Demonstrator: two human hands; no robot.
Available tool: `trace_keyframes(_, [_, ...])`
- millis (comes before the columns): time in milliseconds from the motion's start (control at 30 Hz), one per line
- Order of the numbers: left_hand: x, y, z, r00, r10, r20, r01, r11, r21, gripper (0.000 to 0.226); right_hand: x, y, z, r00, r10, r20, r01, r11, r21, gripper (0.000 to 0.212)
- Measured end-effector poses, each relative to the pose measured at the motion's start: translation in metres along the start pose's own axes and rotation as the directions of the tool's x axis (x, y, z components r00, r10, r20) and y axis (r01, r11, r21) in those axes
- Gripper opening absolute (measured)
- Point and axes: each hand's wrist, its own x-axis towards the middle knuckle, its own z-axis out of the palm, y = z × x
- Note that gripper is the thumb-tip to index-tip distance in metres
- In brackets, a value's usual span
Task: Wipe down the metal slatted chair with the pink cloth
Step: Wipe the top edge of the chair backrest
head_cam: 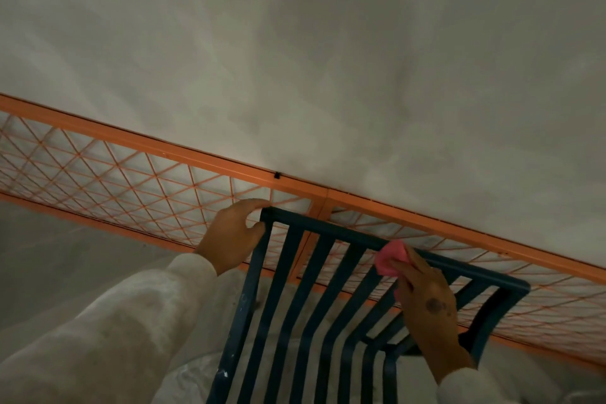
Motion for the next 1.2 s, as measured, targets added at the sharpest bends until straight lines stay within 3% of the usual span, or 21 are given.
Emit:
trace_keyframes(67, [0.003,0.001,0.007,0.988,0.152,0.025,-0.154,0.97,0.189,0.04,-0.012,-0.014,-0.003,0.97,0.224,-0.09,-0.197,0.951,0.239,0.036])
trace_keyframes(133, [0.006,0.005,0.014,0.965,0.237,0.109,-0.261,0.898,0.355,0.042,-0.024,-0.041,0.005,0.921,0.39,-0.013,-0.344,0.826,0.446,0.034])
trace_keyframes(233, [0.009,0.012,0.021,0.944,0.235,0.232,-0.321,0.822,0.471,0.047,-0.037,-0.075,0.034,0.95,0.308,0.058,-0.293,0.807,0.514,0.038])
trace_keyframes(367, [0.007,0.011,0.024,0.939,0.229,0.256,-0.328,0.819,0.471,0.054,-0.018,-0.094,0.067,0.962,0.27,-0.045,-0.227,0.879,0.42,0.037])
trace_keyframes(633, [0.008,0.0,0.035,0.942,0.315,0.117,-0.335,0.856,0.393,0.056,-0.018,-0.071,0.116,0.983,0.077,-0.165,-0.017,0.941,0.338,0.032])
trace_keyframes(833, [0.005,-0.007,0.043,0.943,0.333,0.017,-0.315,0.872,0.375,0.057,-0.056,-0.047,0.167,0.993,0.077,0.091,-0.102,0.945,0.312,0.029])
trace_keyframes(967, [0.006,-0.007,0.044,0.946,0.323,0.023,-0.309,0.88,0.361,0.06,-0.059,-0.056,0.159,0.964,0.183,0.191,-0.233,0.929,0.286,0.025])
trace_keyframes(1033, [0.008,-0.007,0.04,0.948,0.317,0.041,-0.31,0.881,0.358,0.062,-0.049,-0.073,0.14,0.981,0.147,0.126,-0.182,0.924,0.336,0.029])
trace_keyframes(1100, [0.011,-0.008,0.038,0.946,0.317,0.069,-0.32,0.879,0.353,0.063,-0.033,-0.095,0.119,0.999,0.037,-0.032,-0.022,0.925,0.379,0.034])
trace_keyframes(1200, [0.015,-0.008,0.036,0.951,0.296,0.087,-0.308,0.886,0.346,0.065,-0.002,-0.119,0.105,0.981,-0.023,-0.194,0.097,0.919,0.382,0.033])
